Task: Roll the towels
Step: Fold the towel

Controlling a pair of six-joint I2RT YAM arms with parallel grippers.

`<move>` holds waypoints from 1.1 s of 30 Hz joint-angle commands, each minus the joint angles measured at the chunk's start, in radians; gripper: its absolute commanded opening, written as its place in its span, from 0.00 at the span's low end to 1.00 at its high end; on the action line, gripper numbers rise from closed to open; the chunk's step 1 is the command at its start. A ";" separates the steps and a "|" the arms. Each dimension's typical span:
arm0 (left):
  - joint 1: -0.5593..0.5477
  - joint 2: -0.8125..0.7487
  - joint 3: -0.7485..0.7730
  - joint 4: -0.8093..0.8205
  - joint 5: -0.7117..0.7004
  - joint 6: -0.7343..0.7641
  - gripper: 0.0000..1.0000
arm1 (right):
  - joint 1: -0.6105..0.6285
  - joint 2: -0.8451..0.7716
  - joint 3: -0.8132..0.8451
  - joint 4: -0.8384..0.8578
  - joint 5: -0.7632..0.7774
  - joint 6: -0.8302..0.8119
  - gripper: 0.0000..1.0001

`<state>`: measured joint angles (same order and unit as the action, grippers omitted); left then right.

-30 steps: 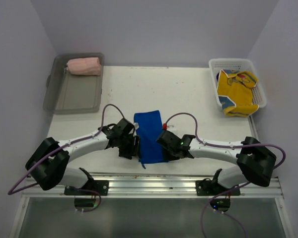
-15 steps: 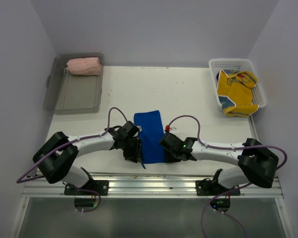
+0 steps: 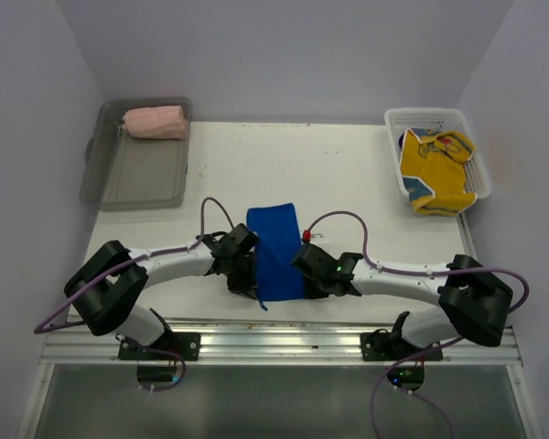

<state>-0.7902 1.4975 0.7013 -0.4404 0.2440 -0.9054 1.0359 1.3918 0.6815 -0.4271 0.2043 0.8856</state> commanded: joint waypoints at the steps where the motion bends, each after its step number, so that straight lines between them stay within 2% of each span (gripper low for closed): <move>1: -0.004 -0.022 0.043 -0.072 -0.097 0.000 0.00 | 0.001 -0.028 0.056 -0.053 0.070 -0.039 0.00; 7: -0.003 -0.054 0.109 -0.152 -0.140 0.010 0.00 | 0.001 -0.036 0.110 -0.091 0.098 -0.056 0.00; 16: -0.001 -0.063 0.176 -0.188 -0.153 0.020 0.00 | 0.000 -0.028 0.184 -0.128 0.142 -0.073 0.00; 19: -0.001 -0.042 0.178 -0.185 -0.131 0.045 0.00 | 0.001 -0.013 0.190 -0.130 0.133 -0.071 0.00; 22: -0.003 -0.022 0.150 -0.146 -0.043 0.080 0.00 | 0.001 -0.017 0.164 -0.124 0.122 -0.051 0.00; 25: -0.007 -0.003 0.133 -0.092 0.050 0.126 0.22 | 0.000 -0.028 0.118 -0.125 0.122 -0.034 0.00; 26: -0.009 0.000 0.142 -0.098 0.061 0.149 0.33 | 0.000 -0.030 0.104 -0.139 0.129 -0.030 0.01; 27: -0.012 0.004 0.148 -0.107 0.064 0.161 0.36 | 0.000 -0.031 0.099 -0.150 0.135 -0.022 0.08; 28: -0.012 0.006 0.158 -0.121 0.060 0.174 0.37 | 0.000 -0.034 0.096 -0.159 0.141 -0.019 0.22; 29: -0.012 0.003 0.174 -0.145 0.046 0.197 0.37 | 0.000 -0.040 0.096 -0.177 0.156 -0.016 0.28; 33: -0.007 -0.037 0.217 -0.184 0.018 0.230 0.36 | 0.000 -0.068 0.119 -0.205 0.194 -0.031 0.30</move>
<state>-0.7952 1.4998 0.8551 -0.6022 0.2558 -0.7399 1.0359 1.3708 0.7792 -0.5961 0.3275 0.8474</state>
